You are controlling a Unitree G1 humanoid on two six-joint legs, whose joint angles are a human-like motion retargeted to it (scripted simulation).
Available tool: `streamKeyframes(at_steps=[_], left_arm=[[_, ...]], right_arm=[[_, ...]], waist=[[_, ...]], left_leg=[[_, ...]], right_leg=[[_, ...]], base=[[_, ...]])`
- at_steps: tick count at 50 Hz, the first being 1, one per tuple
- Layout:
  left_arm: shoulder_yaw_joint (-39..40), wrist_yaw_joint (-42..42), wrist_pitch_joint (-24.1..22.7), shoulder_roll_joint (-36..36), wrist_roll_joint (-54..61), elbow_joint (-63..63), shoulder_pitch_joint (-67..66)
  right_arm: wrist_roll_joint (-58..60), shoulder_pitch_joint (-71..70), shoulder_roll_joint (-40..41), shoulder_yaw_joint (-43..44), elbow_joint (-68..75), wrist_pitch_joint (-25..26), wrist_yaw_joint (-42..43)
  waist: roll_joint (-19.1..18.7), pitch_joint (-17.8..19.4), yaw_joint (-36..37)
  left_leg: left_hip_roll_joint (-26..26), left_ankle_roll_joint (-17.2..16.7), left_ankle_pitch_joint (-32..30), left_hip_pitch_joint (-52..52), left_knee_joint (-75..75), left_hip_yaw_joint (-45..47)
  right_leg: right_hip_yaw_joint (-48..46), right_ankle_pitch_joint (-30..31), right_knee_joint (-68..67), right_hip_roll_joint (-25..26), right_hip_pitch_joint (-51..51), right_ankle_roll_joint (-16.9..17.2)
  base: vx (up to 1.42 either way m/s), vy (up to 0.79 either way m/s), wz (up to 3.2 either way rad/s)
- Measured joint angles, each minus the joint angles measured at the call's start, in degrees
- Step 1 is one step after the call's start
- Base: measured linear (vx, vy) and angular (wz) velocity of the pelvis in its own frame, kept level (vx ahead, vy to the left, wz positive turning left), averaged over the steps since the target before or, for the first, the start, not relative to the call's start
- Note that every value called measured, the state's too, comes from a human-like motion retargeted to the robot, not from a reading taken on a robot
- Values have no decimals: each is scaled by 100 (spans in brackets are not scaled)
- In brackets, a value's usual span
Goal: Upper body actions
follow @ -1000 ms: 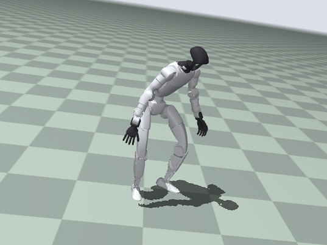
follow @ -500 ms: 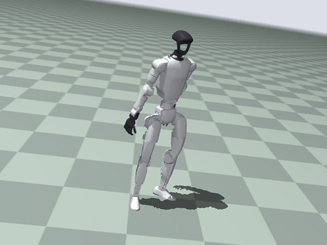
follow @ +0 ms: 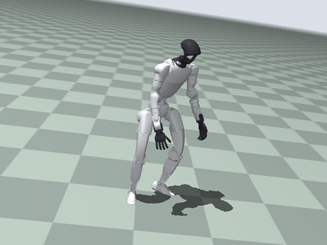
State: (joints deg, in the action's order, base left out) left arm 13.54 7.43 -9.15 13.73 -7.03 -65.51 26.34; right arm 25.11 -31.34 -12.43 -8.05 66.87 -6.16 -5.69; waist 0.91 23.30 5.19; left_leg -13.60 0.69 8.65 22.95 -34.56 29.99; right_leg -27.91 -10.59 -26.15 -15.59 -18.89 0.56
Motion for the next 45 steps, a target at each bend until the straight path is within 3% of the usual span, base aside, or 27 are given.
streamKeyframes(at_steps=[6,12,16,21,23,27,30,31,35,38,40,45], left_arm=[[-407,333,-2,23,105,1094,1172],[-937,115,-95,-184,613,2368,1774],[-1389,-956,-1203,-995,1209,3253,1795],[-1735,-2706,-2599,-1884,1556,3724,1408],[-1699,-3177,-2925,-2301,1285,3643,1297],[-1956,-3490,-2825,-2525,2273,3515,1410],[-1967,-2920,-3289,-2540,1774,3563,1460],[-1966,-2784,-3220,-2543,1484,3570,1455],[-2014,-2653,-2552,-2636,968,3751,1429],[-2101,-2658,-2682,-2649,1094,3881,1380],[-2156,-2642,-2794,-2620,1298,3842,1357],[-2240,-2358,-2717,-2558,1659,3589,1372]], right_arm=[[-376,-508,161,554,-1465,14,-349],[-2355,-840,616,627,-2828,419,-1093],[-3266,-669,691,497,-3862,630,-1119],[-3138,-349,684,285,-4626,478,-769],[-3082,-216,718,226,-4779,461,-653],[-3189,56,506,54,-5038,528,-343],[-3794,129,548,-209,-5195,832,402],[-4087,107,582,-314,-5287,806,487],[-4385,90,642,-574,-5635,766,20],[-3770,110,453,-466,-5700,865,-361],[-3550,109,377,-403,-5623,824,-188],[-4172,103,363,-364,-5393,642,342]], waist=[[-50,475,240],[-135,607,320],[-104,650,429],[-113,650,377],[-97,650,383],[-232,650,442],[-222,650,498],[-191,650,473],[-117,650,379],[-86,650,379],[-80,650,378],[-67,650,411]], left_leg=[[-494,302,783,1928,-2048,-280],[-858,665,1307,3686,-3532,-426],[-872,873,1586,4502,-4243,-429],[-890,1016,1810,5199,-4808,-457],[-931,1037,1854,5413,-4956,-496],[-1005,1051,1883,5742,-5178,-592],[-1043,1073,1894,5882,-5289,-629],[-1075,1070,1912,5927,-5336,-643],[-1161,1079,1960,6043,-5410,-671],[-1170,1079,1959,6066,-5395,-674],[-1169,1069,1939,6072,-5366,-671],[-1148,1044,1859,6104,-5288,-687]], right_leg=[[235,-603,-1710,-156,-1727,-262],[433,-1009,-3140,-150,-3453,-504],[618,-1281,-3894,-297,-4334,-656],[795,-1528,-4534,-425,-5102,-722],[809,-1596,-4682,-426,-5290,-741],[786,-1713,-4885,-444,-5524,-772],[747,-1772,-4978,-481,-5615,-808],[745,-1781,-5014,-482,-5660,-821],[726,-1799,-5105,-466,-5817,-860],[701,-1787,-5086,-472,-5841,-878],[693,-1770,-5064,-472,-5852,-881],[701,-1739,-4994,-472,-5863,-867]], base=[[-28,-24,8],[-21,-8,-11],[-9,-9,20],[-9,-3,18],[-7,-5,1],[-4,-2,1],[-2,-9,1],[-2,-8,-9],[-3,-4,-12],[0,0,0],[0,0,0],[0,0,0]])
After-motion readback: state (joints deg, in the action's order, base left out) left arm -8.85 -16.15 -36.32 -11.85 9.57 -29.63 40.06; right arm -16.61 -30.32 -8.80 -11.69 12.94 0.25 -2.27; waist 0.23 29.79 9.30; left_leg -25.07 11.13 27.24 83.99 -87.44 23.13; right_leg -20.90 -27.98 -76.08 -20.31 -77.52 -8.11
